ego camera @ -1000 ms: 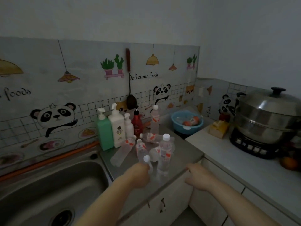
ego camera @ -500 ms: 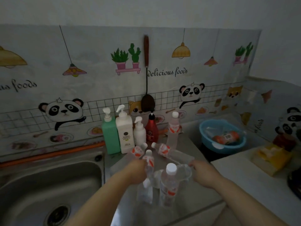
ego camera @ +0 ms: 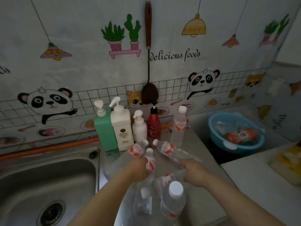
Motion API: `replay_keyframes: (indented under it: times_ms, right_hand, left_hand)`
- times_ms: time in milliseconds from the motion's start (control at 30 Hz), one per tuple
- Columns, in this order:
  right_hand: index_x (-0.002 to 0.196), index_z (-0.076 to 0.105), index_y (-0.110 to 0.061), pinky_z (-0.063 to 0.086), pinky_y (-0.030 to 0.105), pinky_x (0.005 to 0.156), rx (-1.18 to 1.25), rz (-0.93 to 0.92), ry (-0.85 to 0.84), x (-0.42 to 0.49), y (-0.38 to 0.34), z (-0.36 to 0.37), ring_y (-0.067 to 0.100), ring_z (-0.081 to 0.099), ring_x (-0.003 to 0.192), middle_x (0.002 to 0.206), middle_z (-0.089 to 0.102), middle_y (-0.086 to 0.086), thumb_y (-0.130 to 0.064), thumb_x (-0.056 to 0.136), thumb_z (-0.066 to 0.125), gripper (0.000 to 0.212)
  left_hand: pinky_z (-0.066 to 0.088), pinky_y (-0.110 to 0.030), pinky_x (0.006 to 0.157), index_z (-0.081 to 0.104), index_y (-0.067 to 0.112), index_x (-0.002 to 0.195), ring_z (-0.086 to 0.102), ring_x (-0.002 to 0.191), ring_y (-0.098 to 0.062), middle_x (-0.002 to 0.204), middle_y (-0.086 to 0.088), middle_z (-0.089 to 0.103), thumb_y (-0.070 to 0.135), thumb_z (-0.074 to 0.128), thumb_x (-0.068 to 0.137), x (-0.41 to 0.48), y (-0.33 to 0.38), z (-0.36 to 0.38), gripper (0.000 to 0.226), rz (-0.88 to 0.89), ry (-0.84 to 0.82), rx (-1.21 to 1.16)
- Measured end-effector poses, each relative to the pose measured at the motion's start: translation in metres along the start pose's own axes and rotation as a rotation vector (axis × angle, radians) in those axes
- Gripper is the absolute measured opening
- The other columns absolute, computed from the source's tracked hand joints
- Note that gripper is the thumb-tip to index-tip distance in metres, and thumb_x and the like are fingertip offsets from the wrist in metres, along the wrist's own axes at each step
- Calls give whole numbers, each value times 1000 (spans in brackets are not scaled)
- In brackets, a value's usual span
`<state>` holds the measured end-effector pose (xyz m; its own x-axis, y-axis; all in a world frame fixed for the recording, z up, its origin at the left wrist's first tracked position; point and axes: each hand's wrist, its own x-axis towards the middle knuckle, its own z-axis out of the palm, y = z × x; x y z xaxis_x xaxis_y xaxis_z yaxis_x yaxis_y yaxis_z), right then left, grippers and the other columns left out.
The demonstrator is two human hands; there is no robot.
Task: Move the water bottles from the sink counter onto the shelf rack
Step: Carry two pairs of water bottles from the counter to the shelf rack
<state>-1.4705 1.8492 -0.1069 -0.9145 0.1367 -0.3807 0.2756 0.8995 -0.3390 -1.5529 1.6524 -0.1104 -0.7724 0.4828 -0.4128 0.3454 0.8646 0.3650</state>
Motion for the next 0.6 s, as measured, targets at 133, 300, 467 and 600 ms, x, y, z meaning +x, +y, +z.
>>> replay_keyframes:
  times_ms: [133,300,467,600]
  right_hand:
    - [138,42,-23,32,30,111,-77,-99,-51,14,-3,6,21,39,134,146,41,3,-23,81,65,61]
    - [137,40,-31,31,40,112,-222,-231,-122,24,-3,24,22,41,133,143,46,0,-38,79,67,64]
    - [143,26,-34,22,45,114,-265,-238,-150,34,8,38,23,35,136,148,40,0,-51,75,65,80]
    - [145,23,-28,17,45,114,-317,-273,-97,33,13,48,24,32,136,146,38,3,-52,79,60,80]
  left_hand:
    - [39,-29,104,56,10,120,53,120,-23,127,-9,59,16,44,96,21,-6,4,28,-20,-8,-63]
    - [40,-31,107,52,14,124,53,120,-21,131,-6,56,18,48,95,34,-9,18,30,-43,-23,-108]
    - [41,-34,105,33,8,138,48,126,-26,139,-11,45,25,61,84,38,-8,30,63,-200,48,-264]
    - [43,-35,104,31,9,140,48,126,-28,141,-12,42,30,66,79,43,-5,38,73,-282,81,-330]
